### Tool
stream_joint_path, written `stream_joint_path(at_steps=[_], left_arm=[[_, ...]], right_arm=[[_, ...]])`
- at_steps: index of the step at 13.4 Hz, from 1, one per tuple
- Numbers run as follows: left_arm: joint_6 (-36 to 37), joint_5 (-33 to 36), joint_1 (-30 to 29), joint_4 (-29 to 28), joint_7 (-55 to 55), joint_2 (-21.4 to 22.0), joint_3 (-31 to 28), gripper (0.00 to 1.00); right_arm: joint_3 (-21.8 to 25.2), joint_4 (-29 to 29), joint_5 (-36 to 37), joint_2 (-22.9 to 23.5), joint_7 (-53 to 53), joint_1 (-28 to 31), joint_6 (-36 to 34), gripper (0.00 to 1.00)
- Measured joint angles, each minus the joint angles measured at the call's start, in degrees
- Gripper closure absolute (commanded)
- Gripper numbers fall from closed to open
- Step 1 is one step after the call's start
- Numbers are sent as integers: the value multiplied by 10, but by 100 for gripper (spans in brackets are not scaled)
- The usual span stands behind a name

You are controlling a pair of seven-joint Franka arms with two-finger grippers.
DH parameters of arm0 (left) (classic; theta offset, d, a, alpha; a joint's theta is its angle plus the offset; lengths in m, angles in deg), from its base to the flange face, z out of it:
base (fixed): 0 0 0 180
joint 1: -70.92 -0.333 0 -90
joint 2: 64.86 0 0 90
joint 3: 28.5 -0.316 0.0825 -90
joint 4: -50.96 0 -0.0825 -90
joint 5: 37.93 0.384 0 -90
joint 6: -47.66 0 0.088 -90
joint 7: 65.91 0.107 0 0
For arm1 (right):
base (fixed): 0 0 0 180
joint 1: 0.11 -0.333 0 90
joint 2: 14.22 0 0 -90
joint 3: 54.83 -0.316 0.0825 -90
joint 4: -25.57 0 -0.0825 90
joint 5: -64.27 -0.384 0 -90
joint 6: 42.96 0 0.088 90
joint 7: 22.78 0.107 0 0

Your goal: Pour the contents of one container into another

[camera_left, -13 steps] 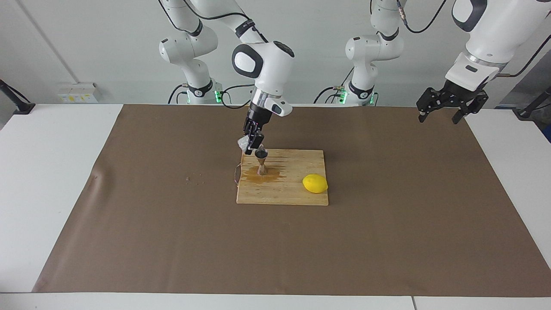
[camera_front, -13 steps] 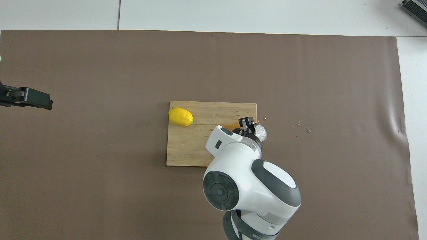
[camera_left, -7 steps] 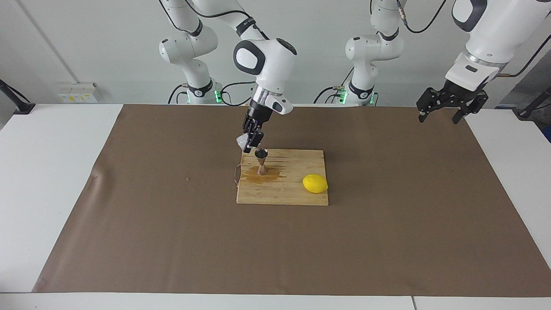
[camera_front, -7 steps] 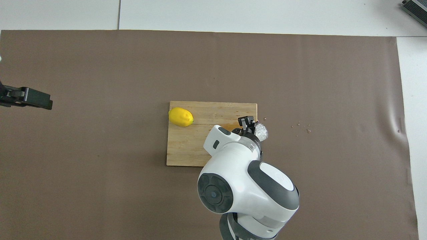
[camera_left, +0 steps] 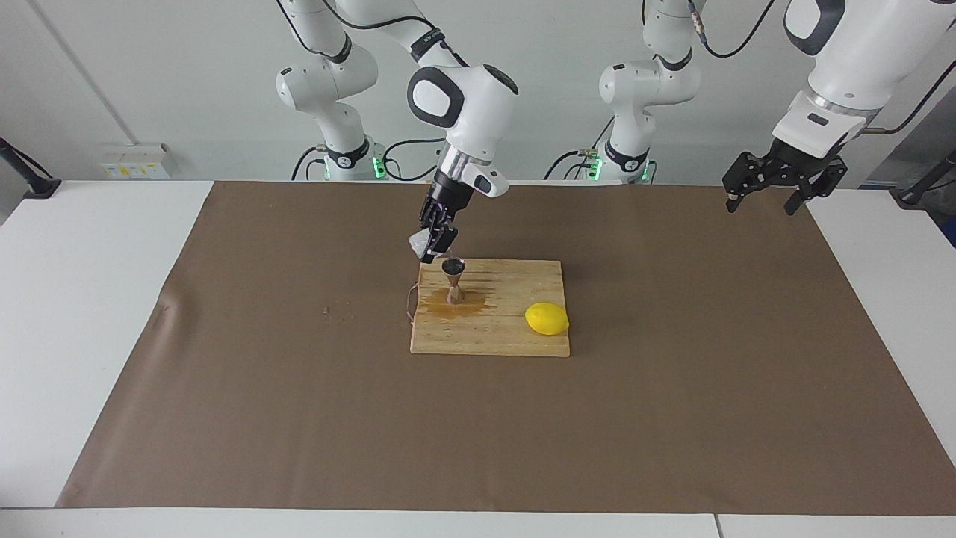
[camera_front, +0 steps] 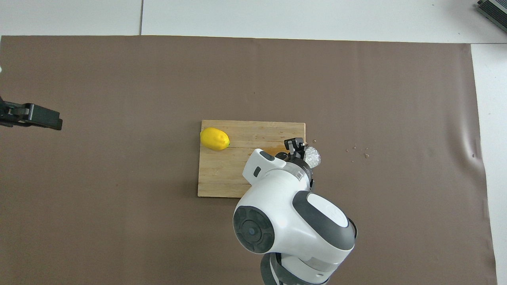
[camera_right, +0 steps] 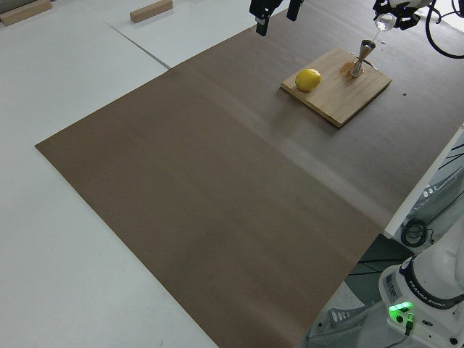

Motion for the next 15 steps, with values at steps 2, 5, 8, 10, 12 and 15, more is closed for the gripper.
stream_joint_path(at_steps=[2,5,8,10,12,15], left_arm=[[0,0,0,0,0,0,0,0],[0,0,0,0,0,0,0,0],[0,0,0,0,0,0,0,0],[0,0,0,0,0,0,0,0],[0,0,0,0,0,0,0,0],[0,0,0,0,0,0,0,0]], right_arm=[[0,0,0,0,0,0,-1,82],[0,6,0,1,5,0,-1,82],[0,13,-2,5,17,2,-1,82],[0,14,-11,9,25,4,6,82],[0,15,-20,10,29,7,13,82],[0,16,-31,10,29,13,14,82]])
